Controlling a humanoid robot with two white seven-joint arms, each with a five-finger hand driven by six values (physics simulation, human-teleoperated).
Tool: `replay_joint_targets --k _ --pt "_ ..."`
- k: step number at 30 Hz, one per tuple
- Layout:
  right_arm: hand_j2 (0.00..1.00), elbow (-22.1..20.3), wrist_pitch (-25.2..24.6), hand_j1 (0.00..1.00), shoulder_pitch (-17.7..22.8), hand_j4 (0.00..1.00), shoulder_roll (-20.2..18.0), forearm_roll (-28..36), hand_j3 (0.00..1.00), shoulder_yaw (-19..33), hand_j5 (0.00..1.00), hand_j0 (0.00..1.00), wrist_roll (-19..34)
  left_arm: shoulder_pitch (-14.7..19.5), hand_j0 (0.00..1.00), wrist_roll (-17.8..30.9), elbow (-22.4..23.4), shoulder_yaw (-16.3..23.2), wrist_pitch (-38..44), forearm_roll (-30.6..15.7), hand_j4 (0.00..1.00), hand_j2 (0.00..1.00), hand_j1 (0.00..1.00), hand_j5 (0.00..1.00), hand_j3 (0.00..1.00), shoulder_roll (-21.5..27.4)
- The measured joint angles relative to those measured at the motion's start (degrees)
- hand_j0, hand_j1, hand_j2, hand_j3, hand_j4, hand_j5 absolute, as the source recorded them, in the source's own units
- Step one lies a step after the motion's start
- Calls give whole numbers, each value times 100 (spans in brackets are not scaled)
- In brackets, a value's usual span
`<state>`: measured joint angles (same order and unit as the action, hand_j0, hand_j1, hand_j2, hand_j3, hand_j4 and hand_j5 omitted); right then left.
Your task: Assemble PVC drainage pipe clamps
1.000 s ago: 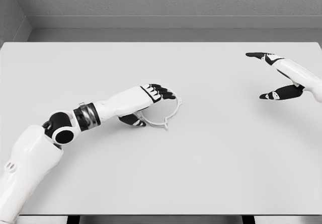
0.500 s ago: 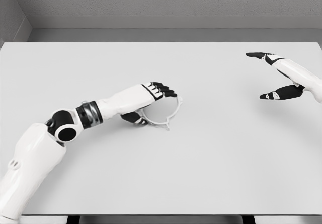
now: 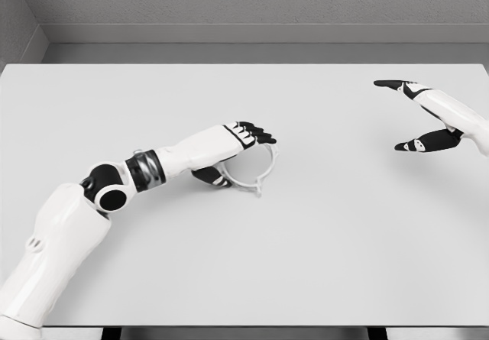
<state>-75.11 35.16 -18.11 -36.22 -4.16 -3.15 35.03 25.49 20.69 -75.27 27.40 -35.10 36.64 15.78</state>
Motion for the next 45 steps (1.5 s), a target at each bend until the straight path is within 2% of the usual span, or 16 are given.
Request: replay_joint_targets --k 12,45 --pt "100 0 0 100 -9 100 -11 0 100 -2 100 100 0 158 100 0 149 -44 -1 47 100 100 100 100 100 -110" --pt "100 -1 0 100 0 100 -11 9 100 -3 100 100 0 211 100 0 256 -46 -1 53 100 100 100 100 100 -176"
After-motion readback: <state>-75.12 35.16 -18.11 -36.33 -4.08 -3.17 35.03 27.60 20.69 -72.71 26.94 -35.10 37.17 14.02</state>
